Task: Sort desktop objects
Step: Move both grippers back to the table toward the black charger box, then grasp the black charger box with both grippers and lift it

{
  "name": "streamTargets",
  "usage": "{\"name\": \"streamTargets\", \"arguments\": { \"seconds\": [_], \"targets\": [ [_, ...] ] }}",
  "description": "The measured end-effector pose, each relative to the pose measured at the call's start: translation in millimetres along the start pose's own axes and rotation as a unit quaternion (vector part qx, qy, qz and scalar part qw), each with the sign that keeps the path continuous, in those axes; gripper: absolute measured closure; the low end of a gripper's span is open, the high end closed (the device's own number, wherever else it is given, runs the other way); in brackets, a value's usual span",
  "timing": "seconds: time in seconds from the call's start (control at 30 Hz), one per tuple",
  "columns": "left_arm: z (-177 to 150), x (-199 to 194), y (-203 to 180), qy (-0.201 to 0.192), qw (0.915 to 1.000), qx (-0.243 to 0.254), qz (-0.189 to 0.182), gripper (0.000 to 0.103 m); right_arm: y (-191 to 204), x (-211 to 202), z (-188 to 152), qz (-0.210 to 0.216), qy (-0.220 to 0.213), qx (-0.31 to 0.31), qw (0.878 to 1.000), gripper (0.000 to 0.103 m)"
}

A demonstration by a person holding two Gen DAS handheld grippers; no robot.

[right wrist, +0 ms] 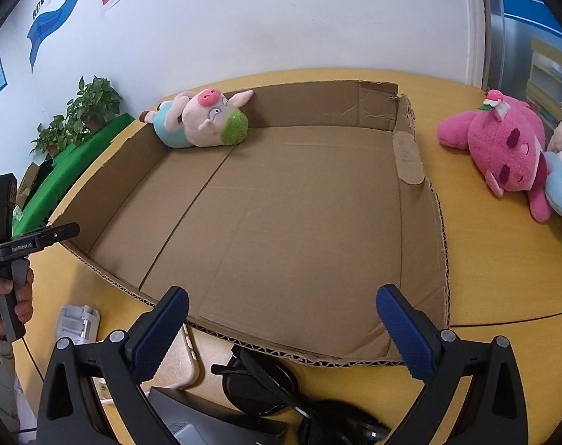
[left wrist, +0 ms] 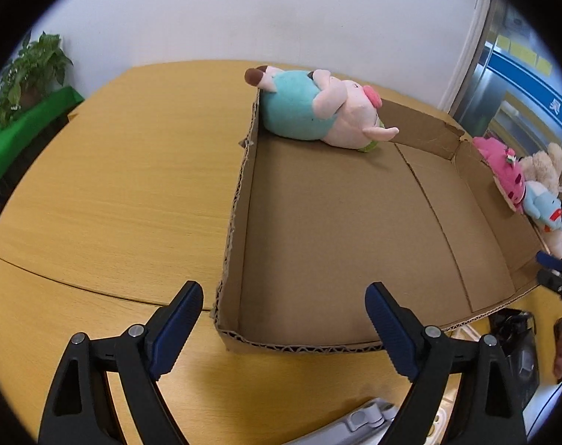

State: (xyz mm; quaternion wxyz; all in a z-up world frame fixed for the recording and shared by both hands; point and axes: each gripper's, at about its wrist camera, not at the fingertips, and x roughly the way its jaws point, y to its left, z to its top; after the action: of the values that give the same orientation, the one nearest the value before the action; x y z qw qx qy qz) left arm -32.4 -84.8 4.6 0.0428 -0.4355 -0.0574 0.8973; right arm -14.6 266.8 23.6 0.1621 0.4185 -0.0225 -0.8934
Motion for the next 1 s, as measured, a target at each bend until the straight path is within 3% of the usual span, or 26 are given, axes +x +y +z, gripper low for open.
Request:
{"name": "streamTargets", "arguments": {
  "seconds": [0.17,0.27,0.4,0.47,0.6,0.73,0.93,1.0],
  "targets": [
    [7,-17,-10,-0.022,0.9991,0.021,0.028,0.013,17,-41,-1,-0.002,-0.061,-0.032,0.998,0.0],
    [5,-46,-24,-0.069,0.9967,0.038,0.018,0.013,21,-71,-11,0.011,-0.085,-0.034,0.996,0.0],
    [-7,-85,-47,-0.116,0.9917,0.055,-0.01,0.013,18,-87,-35,0.014,-0.073,-0.042,0.996,0.0],
    [-19,-98,-61,-0.132,0.9889,0.064,-0.026,0.013,15,-90,-56,0.041,-0.056,-0.04,0.997,0.0],
    [-41,-100,-85,-0.112,0.9876,0.072,-0.083,0.013,14,-77,-97,0.076,0.012,-0.055,0.996,0.0],
    [-64,-86,-112,-0.076,0.9858,0.074,-0.13,0.013,24,-63,-125,0.103,0.054,-0.076,0.99,0.0],
    [-87,-68,-143,-0.035,0.9835,0.096,-0.149,0.013,47,-44,-139,0.088,0.067,-0.102,0.989,0.0],
    [-92,-66,-148,-0.029,0.9829,0.1,-0.152,0.013,55,-44,-140,0.119,0.069,-0.105,0.985,0.0]
  ]
}}
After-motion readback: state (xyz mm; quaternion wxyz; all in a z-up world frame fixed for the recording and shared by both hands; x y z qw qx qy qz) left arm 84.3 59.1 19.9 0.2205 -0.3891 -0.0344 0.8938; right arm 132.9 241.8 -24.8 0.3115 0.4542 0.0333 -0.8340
